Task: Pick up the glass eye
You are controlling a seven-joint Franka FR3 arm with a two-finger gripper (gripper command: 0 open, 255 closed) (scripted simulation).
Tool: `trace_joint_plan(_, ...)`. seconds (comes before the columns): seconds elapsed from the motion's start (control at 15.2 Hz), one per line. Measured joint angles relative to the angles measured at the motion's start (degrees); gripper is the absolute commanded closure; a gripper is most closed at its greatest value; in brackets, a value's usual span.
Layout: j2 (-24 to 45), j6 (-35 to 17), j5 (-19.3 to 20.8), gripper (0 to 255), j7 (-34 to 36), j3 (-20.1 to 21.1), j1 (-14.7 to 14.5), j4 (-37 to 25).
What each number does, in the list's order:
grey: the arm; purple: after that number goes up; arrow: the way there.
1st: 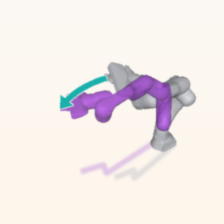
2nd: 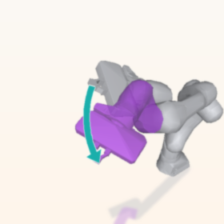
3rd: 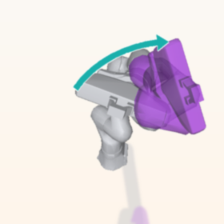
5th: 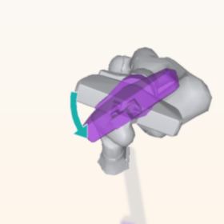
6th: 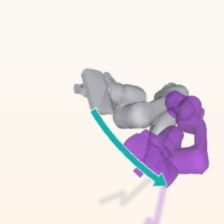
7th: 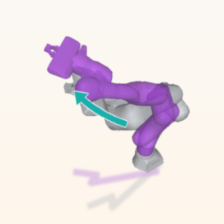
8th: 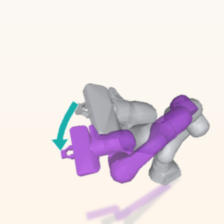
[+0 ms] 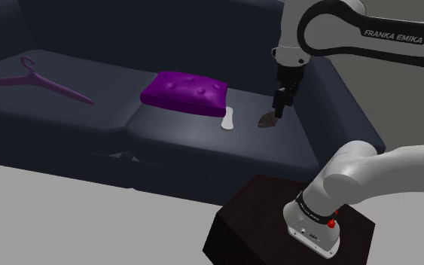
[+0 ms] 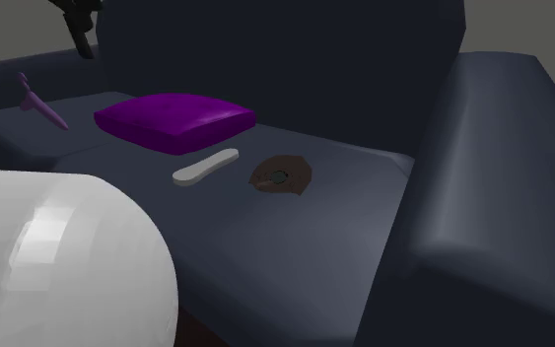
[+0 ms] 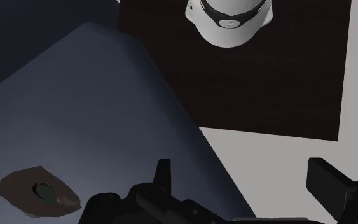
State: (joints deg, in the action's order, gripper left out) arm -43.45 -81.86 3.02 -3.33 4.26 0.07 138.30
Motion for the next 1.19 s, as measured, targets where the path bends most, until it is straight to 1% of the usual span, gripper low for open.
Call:
trace_joint_plan(0.13, 0.2, -0.5, 0.6, 0, -0.9, -0.5, 0.1, 0.4)
trace_joint_plan(0.46, 2.8, -6.2, 6.6, 0, -8.9, -5.0, 0.9, 3.8)
trace_joint_plan(0.86, 9.1, -15.3, 14.2, 0, -18.6, -10.8, 2.5, 6.2)
trace_joint_plan(1.19, 16.6, -22.7, 19.7, 0, -26.0, -15.2, 3.8, 4.9)
